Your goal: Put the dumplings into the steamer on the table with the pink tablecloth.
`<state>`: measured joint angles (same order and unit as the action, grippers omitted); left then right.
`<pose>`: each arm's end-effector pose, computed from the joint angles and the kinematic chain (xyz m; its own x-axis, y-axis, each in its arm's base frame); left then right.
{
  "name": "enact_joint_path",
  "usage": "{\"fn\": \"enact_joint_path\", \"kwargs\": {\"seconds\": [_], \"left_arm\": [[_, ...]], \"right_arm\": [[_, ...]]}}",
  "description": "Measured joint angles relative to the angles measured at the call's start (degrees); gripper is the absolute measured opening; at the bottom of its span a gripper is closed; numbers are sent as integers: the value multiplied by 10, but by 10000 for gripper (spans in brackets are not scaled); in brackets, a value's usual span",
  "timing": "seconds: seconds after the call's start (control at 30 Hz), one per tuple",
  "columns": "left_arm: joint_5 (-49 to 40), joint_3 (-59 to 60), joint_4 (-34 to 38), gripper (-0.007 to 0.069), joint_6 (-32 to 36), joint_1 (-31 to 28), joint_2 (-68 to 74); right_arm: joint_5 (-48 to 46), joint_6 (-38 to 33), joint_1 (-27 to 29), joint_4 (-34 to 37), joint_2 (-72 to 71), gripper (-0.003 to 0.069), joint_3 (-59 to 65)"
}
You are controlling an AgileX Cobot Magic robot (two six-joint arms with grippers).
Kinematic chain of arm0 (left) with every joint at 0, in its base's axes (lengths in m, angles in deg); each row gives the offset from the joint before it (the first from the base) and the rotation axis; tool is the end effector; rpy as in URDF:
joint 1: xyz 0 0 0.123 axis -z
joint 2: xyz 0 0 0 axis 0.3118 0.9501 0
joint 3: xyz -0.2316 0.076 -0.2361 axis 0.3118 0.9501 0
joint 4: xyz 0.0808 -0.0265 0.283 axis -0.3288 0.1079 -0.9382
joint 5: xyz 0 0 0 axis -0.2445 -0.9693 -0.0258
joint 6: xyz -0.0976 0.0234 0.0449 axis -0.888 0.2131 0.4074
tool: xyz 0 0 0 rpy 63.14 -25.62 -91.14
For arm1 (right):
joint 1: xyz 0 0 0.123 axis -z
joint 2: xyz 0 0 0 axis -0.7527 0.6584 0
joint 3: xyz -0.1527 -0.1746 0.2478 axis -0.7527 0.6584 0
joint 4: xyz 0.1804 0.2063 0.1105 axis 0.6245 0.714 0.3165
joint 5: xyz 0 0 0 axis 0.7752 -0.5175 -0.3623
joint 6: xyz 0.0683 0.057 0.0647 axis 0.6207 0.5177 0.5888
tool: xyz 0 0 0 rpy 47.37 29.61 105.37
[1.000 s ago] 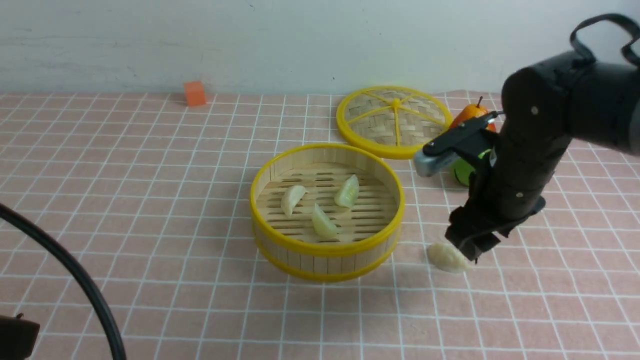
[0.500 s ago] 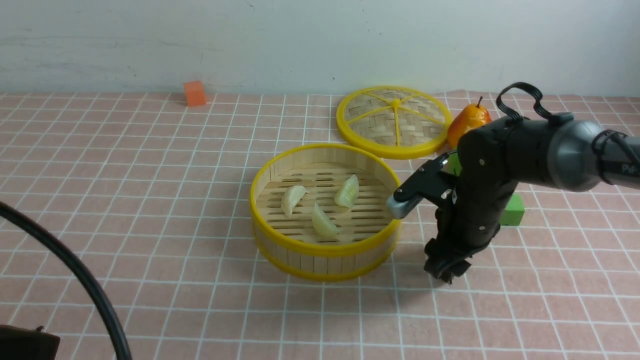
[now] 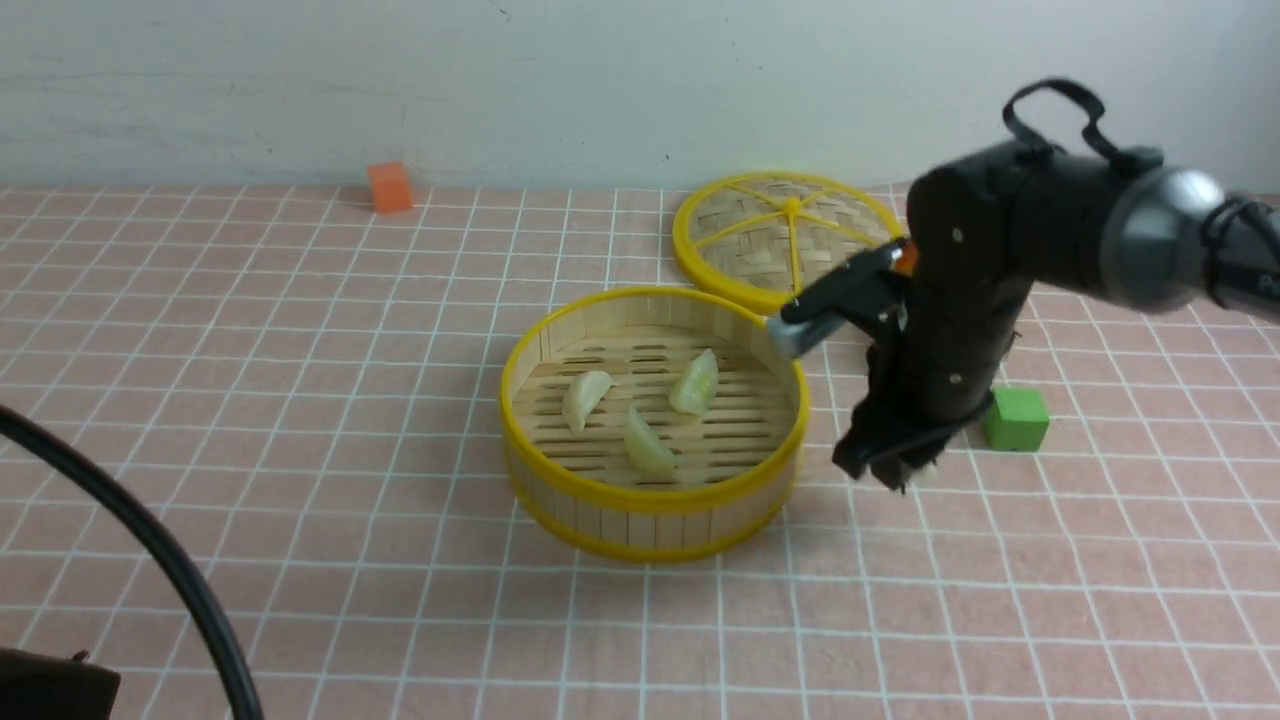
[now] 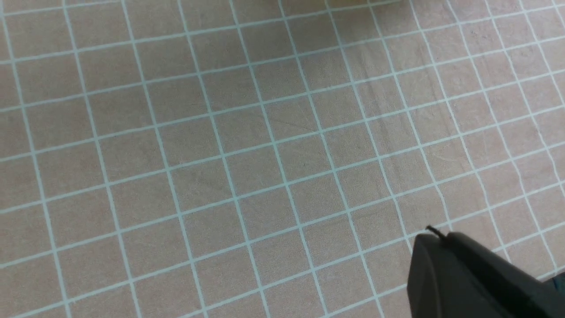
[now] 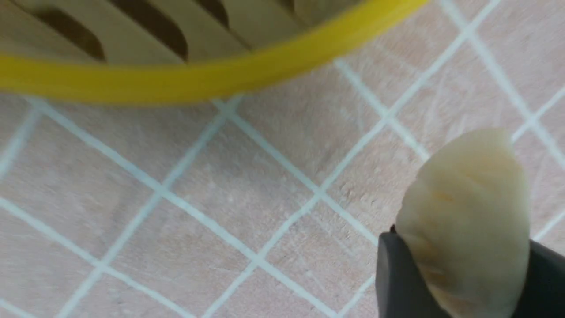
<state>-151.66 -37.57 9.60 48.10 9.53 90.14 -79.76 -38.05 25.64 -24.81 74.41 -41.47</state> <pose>0.0964 -0.0611 0.3900 -0.7663 0.1256 -0.6301 0.3349 0.9150 -0.2249 0.4566 0.1913 0.2506 -0.7729 -0.5853 -0.2452 -0.5818 0.8079 -0.0945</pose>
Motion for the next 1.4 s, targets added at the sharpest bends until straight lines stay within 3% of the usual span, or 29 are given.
{"fn": "enact_joint_path", "kwargs": {"seconds": [0.27, 0.67, 0.8, 0.87, 0.9, 1.0, 1.07, 1.17, 1.27, 1.4], "left_arm": [[10, 0, -3, -5, 18, 0, 0], [0, 18, -33, 0, 32, 0, 0], [23, 47, -38, 1, 32, 0, -2], [45, 72, -38, 1, 32, 0, -15], [49, 74, -39, 3, 32, 0, -15], [98, 123, -40, 3, 32, 0, -66], [126, 148, -40, 3, 31, 0, -103], [156, 181, -40, 3, 21, 0, -158], [194, 222, -42, 3, -5, 0, -240], [229, 253, -45, 4, -22, 0, -310]], "right_arm": [[27, 14, -59, 92, 4, 266, -96], [71, 17, -67, 73, 105, 266, -96], [71, 39, -67, 59, 106, 343, -98], [56, 52, -67, 46, 105, 425, -111], [54, 53, -67, 46, 105, 425, -113], [-22, 58, -67, 33, 95, 505, -154], [-62, 58, -67, 33, 82, 511, -177], [-91, 57, -67, 35, 52, 491, -197], [-101, 46, -67, 55, 11, 414, -202], [-106, 39, -67, 91, -41, 238, -179]]}}
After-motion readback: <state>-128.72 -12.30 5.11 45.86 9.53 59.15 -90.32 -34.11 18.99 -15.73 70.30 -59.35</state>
